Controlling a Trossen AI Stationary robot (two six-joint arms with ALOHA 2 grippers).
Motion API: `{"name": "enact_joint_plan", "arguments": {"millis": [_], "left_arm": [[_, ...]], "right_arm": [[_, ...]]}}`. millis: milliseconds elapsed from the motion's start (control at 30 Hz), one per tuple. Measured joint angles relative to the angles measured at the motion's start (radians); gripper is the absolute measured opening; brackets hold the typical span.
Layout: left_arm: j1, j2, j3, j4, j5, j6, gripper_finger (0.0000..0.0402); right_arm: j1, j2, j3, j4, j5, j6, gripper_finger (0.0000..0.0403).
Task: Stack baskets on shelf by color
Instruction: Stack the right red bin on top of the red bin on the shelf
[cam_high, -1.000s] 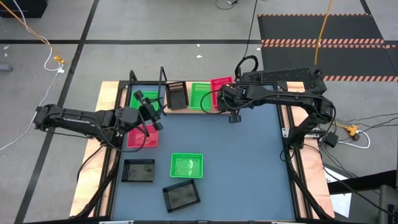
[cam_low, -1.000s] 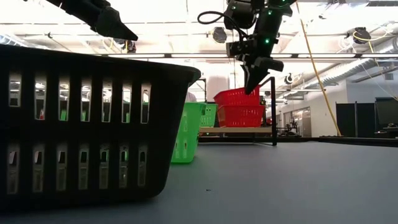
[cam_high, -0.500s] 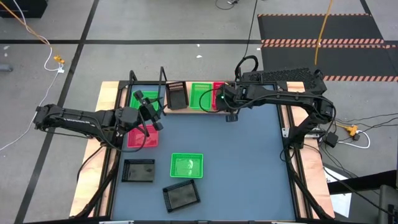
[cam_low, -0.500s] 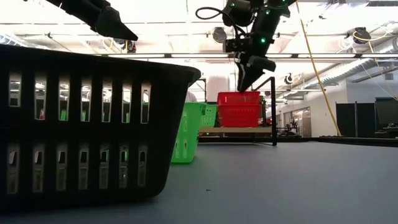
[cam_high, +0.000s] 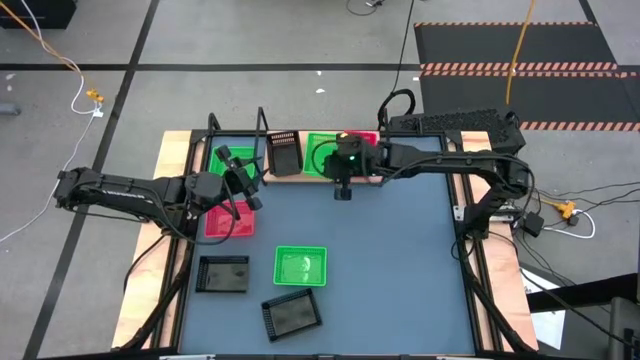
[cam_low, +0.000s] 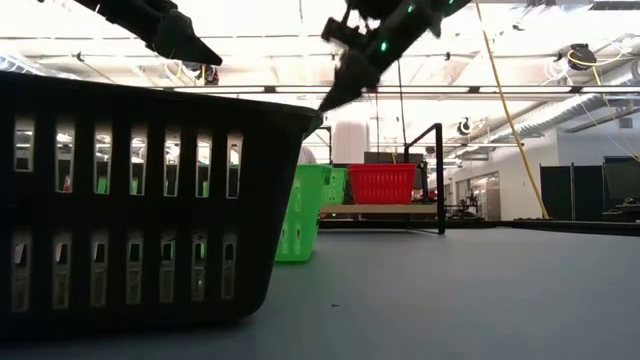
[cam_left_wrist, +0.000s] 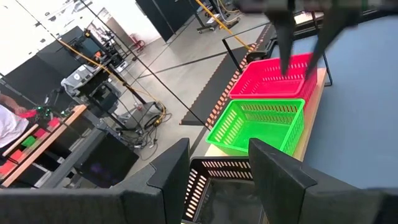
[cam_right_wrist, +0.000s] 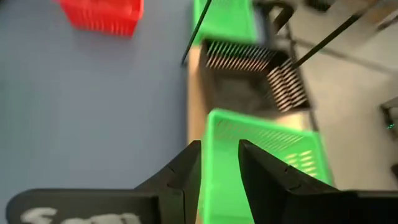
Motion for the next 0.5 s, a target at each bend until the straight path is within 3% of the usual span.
{"name": "enact_joint_plan", "arguments": {"millis": [333, 500], "left_arm": [[0.0, 0.0, 0.0, -0.025, 0.001, 0.001, 0.0168], [0.0, 0.0, 0.0, -0.027, 0.001, 0.005, 0.0168]], "right_arm": [[0.005, 0.093, -0.001, -0.155, 0.0, 0.005, 0.0099], [0.005, 0.094, -0.001, -0.271, 0.139, 0.004, 0.0099]]}}
